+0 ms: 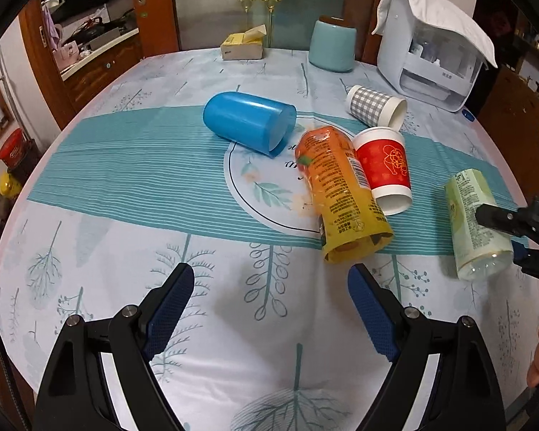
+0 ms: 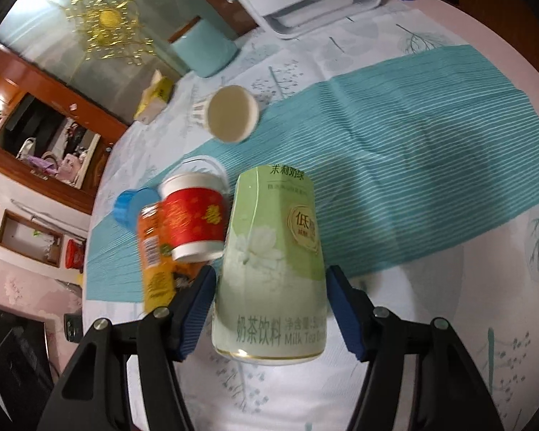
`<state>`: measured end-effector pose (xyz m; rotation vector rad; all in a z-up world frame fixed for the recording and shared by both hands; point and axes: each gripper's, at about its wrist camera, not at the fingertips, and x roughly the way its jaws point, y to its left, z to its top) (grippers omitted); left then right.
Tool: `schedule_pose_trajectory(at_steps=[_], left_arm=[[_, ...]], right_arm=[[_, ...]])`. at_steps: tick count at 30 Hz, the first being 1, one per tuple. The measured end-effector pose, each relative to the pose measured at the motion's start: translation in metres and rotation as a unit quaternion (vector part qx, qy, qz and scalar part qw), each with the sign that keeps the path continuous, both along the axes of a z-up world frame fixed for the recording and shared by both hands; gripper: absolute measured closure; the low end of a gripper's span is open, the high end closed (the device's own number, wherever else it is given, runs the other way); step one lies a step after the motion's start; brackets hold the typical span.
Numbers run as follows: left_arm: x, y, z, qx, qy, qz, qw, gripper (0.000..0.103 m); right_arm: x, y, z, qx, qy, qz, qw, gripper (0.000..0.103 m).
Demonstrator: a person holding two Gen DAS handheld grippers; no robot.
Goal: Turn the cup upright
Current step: 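Close the right gripper on the green cup's base and lift it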
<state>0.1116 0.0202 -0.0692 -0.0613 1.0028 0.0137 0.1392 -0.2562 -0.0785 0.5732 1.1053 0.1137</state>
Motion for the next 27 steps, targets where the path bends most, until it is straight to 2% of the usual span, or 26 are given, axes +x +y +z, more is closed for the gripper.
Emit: schedule_pose_trajectory(at_steps=[5, 10, 13, 21, 27], left_arm=[[-0.013, 0.01, 0.009, 0.0, -0.015, 0.015, 0.9998, 0.017], [-0.026, 0.012, 0.012, 0.018, -0.015, 0.012, 0.9997, 0.017], [-0.033, 0.015, 0.012, 0.011, -0.009, 0.011, 0.9998, 0.017], [-0.051, 0.022, 0.013, 0.002, 0.0, 0.007, 1.0, 0.017], [-0.059, 0.023, 0.01, 0.007, 0.005, 0.005, 0.9999, 0.017]], right_arm=[[-0.023, 0.018, 0.013, 0.002, -0.012, 0.021, 1.0, 0.04], [-0.046, 0.038, 0.02, 0.007, -0.017, 0.047, 0.999, 0.04], [-0.059, 0.049, 0.02, 0.003, -0.02, 0.054, 0.998, 0.04], [-0.079, 0.065, 0.01, 0.029, -0.013, 0.05, 0.998, 0.04], [-0.083, 0.075, -0.01, 0.061, 0.016, 0.046, 0.997, 0.039]])
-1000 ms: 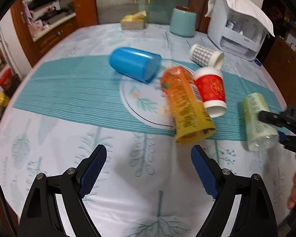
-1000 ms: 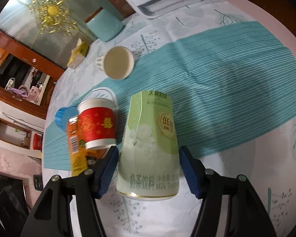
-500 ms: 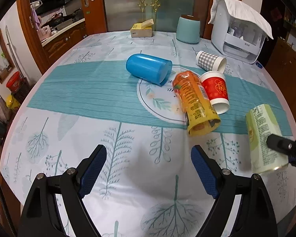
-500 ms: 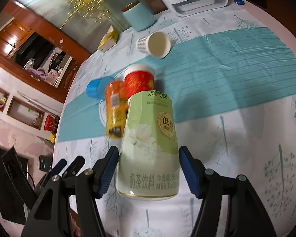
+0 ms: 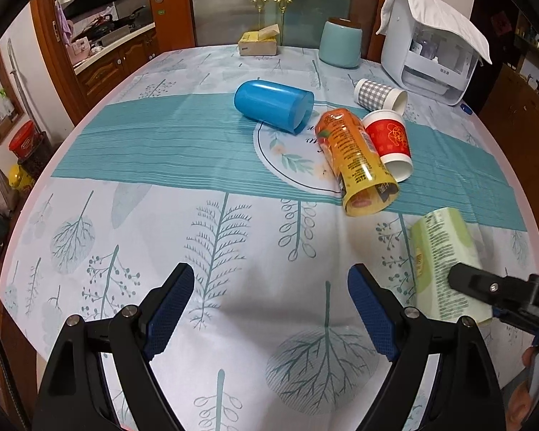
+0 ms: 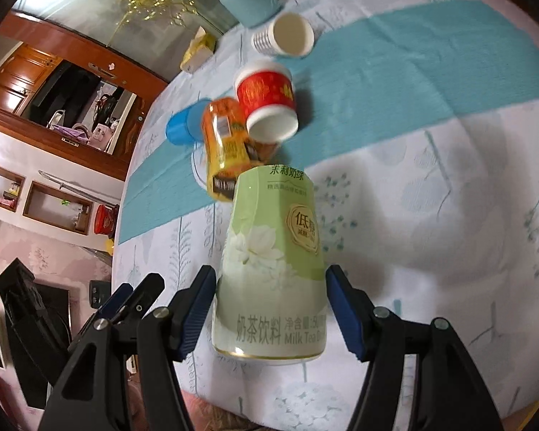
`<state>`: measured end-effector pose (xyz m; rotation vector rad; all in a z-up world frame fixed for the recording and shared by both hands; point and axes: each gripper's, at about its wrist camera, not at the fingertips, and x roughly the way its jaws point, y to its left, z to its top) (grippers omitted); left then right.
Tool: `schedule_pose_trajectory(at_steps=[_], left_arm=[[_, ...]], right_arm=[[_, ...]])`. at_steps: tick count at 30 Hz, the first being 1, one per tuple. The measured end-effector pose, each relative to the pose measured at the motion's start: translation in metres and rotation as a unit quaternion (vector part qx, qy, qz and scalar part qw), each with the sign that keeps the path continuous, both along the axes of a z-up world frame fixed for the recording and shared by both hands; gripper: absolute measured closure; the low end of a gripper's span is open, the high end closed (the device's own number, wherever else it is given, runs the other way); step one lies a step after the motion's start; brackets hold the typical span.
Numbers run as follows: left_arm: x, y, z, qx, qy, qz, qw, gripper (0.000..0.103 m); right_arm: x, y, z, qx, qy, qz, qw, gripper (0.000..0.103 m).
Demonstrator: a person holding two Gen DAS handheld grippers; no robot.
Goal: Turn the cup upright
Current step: 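Close the right gripper on the green cup's base and lift it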
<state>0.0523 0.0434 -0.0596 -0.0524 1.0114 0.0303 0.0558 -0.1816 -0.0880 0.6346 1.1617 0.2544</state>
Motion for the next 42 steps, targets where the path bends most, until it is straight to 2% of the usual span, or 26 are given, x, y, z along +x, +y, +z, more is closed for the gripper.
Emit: schedule_pose_trajectory(at_steps=[18, 21, 26, 42], left_arm=[[-0.003, -0.008, -0.004, -0.002, 0.011, -0.013, 0.9999, 0.017], [-0.002, -0.008, -0.005, -0.008, 0.015, -0.016, 0.9997, 0.017], [-0.002, -0.011, -0.003, -0.01, 0.014, -0.022, 0.9996, 0.017], [-0.004, -0.019, 0.001, -0.016, 0.02, -0.036, 0.999, 0.017]], right_arm=[[0.003, 0.02, -0.031, 0.012, 0.039, 0.018, 0.999, 0.038], [0.002, 0.017, -0.032, 0.012, 0.042, 0.019, 0.999, 0.034], [-0.001, 0.017, -0.025, -0.003, 0.027, 0.028, 0.999, 0.026], [-0.011, 0.014, -0.006, -0.031, -0.006, 0.048, 0.998, 0.026]])
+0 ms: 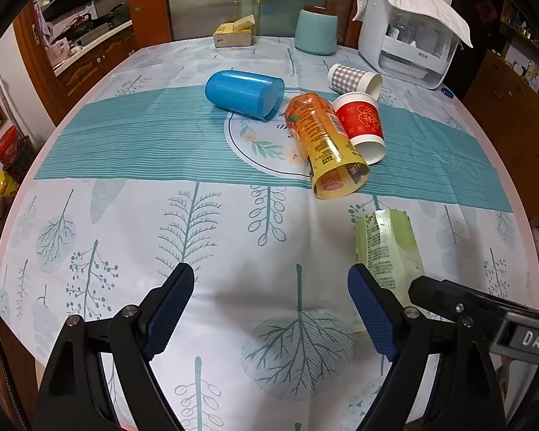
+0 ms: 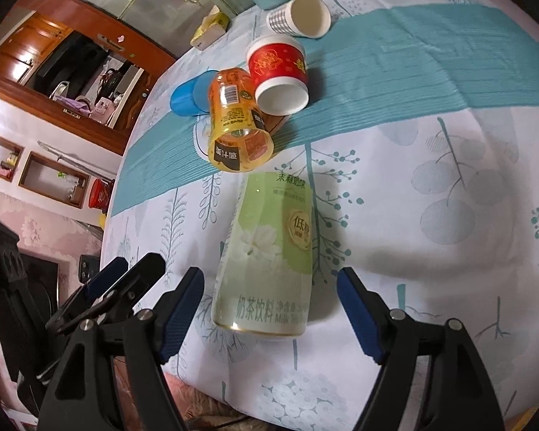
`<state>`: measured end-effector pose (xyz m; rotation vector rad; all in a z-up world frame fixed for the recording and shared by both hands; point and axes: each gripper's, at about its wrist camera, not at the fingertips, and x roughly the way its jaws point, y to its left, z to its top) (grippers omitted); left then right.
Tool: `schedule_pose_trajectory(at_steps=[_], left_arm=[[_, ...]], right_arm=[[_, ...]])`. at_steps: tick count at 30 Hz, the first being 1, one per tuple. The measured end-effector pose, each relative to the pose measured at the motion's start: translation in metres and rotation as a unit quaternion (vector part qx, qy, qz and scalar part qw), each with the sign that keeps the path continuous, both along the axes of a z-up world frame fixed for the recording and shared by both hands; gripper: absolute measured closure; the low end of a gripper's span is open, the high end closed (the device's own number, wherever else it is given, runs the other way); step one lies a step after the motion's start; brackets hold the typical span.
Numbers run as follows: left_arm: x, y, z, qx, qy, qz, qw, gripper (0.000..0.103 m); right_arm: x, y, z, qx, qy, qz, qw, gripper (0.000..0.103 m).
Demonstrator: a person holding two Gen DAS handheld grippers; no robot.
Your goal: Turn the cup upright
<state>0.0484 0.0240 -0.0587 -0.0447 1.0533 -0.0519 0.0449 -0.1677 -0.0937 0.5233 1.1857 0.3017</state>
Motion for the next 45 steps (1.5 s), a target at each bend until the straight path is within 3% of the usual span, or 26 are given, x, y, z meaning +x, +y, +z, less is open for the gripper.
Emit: schedule_pose_trajectory(at_steps=[28, 35, 45], left_arm=[[-0.004, -0.039, 0.005, -0.009, 0.024, -0.072, 0.9971, 0.017], [0.001, -0.051, 0.004, -0.016, 0.039, -0.09, 0.9951, 0.017], [0.018, -0.068, -0.005, -0.065, 0.077, -0.123, 0.9873, 0.017]], right_arm=[[-0.043, -0.024, 0.032, -0.126, -0.092, -0.008, 0.988, 0.026], [-0.044, -0.038, 0.028, -0.125, -0.094, -0.024, 0.987, 0.026], [-0.045, -0.051, 0.024, -0.132, -0.094, -0.046, 0.986, 0.026]])
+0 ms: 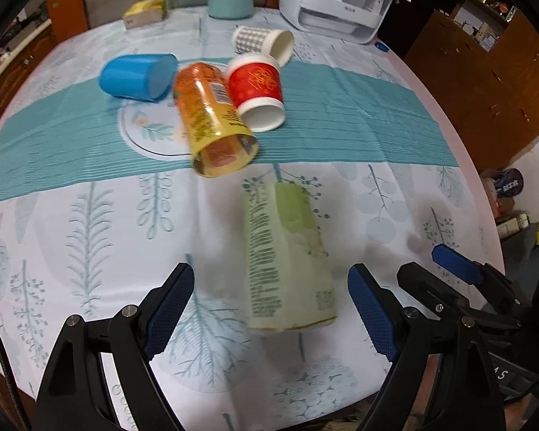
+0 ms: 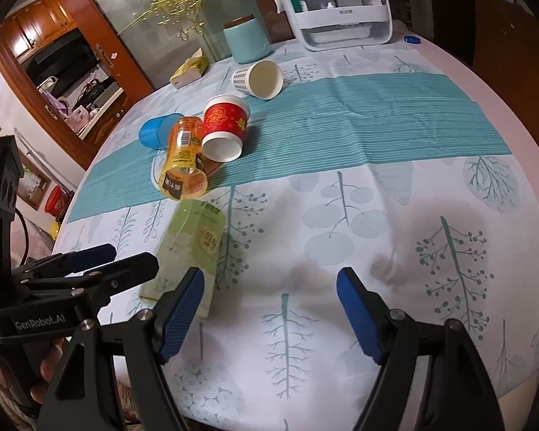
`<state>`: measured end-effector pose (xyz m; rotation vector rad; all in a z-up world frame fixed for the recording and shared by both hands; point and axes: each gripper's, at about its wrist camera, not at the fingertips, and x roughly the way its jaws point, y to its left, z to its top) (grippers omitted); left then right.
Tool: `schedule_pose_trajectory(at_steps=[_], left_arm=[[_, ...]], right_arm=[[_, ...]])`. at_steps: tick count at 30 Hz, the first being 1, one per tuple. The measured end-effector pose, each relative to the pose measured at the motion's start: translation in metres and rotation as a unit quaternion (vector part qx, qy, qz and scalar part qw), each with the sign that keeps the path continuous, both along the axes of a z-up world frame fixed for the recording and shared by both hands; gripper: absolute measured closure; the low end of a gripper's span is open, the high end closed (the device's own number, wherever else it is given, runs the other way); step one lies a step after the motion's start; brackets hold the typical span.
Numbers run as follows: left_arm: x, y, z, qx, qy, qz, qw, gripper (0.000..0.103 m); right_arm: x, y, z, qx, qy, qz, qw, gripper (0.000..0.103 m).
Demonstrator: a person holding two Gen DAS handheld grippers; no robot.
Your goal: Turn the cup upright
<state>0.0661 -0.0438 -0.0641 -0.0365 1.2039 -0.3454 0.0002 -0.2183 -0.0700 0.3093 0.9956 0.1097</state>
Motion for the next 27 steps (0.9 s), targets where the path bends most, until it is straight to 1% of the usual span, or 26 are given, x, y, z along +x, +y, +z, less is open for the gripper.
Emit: schedule_pose_trajectory(at_steps=[5, 12, 14, 16, 19, 22, 27], left_arm=[[0.015, -0.007, -0.01, -0.029, 0.033, -0.012, 0.999, 0.017], [0.032, -0.011, -0.015, -0.038, 0.049, -0.02, 0.9979, 0.017], [0.038, -0.011, -0.018, -0.042, 0.06, -0.022, 0.997, 0.021], [0.044, -0.011, -0.022, -0.043, 0.075, -0.024, 0.9959, 0.031], [0.052, -0.012, -0.031, -0.039, 0.099, -0.028, 0.9939, 0.032], [0.061, -0.013, -0.044, -0.039, 0.135, -0.032, 0.9895, 0.032], [0.068, -0.017, -0.057, -0.037, 0.167, -0.044, 0.9843, 0.032]], right_arm=[[0.001, -0.005, -0.002, 0.001, -0.003, -0.003, 1.0, 0.027], [0.005, -0.01, -0.008, -0.001, 0.003, -0.011, 1.0, 0.028], [0.008, -0.011, -0.011, 0.002, 0.007, -0.011, 1.0, 0.031], [0.009, -0.011, -0.013, 0.006, 0.011, -0.011, 1.0, 0.032], [0.012, -0.011, -0.016, 0.007, 0.014, -0.009, 1.0, 0.032], [0.013, -0.012, -0.019, 0.013, 0.016, -0.01, 1.0, 0.032], [0.015, -0.014, -0.024, 0.018, 0.021, -0.011, 1.0, 0.032]])
